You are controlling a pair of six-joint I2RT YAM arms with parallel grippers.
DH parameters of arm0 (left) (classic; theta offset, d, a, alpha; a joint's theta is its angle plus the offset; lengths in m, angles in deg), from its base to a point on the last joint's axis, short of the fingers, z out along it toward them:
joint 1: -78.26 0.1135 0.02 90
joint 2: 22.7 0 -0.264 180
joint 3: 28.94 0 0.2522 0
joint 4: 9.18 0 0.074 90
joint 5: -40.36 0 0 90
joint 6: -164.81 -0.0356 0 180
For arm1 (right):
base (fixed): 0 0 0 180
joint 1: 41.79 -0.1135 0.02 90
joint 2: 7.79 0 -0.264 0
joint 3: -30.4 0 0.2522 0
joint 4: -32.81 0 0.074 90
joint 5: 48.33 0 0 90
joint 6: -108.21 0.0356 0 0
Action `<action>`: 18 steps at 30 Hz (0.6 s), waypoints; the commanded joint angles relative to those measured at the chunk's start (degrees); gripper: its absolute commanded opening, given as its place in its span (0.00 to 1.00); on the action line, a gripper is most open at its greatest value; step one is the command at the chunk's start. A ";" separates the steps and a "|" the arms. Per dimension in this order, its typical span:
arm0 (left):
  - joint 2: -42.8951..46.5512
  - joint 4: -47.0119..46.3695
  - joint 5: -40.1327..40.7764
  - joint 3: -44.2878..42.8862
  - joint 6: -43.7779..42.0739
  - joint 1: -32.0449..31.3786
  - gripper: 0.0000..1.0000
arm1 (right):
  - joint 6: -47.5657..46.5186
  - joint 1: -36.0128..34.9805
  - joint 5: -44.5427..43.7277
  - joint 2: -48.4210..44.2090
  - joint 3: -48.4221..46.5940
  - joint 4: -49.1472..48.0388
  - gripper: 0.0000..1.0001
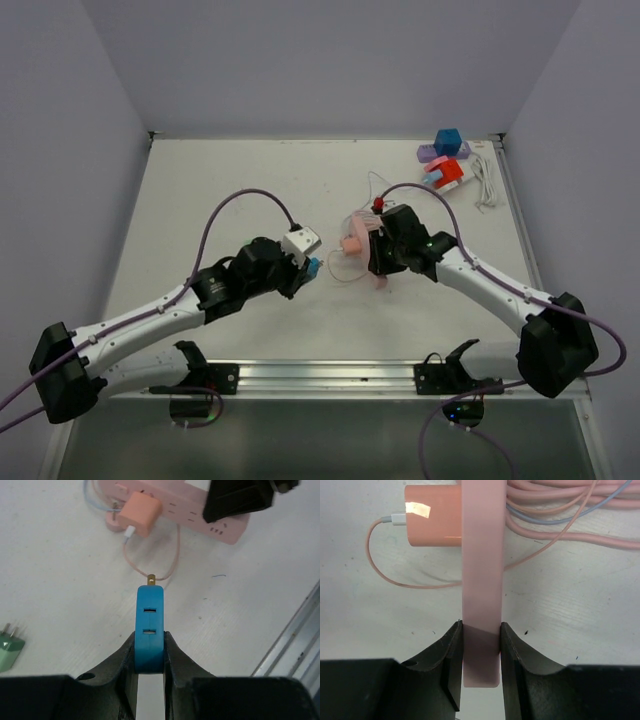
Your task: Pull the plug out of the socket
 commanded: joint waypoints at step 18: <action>-8.21 -11.73 2.40 7.54 22.89 25.16 0.02 | 4.29 0.36 12.19 -15.78 6.53 -10.69 0.00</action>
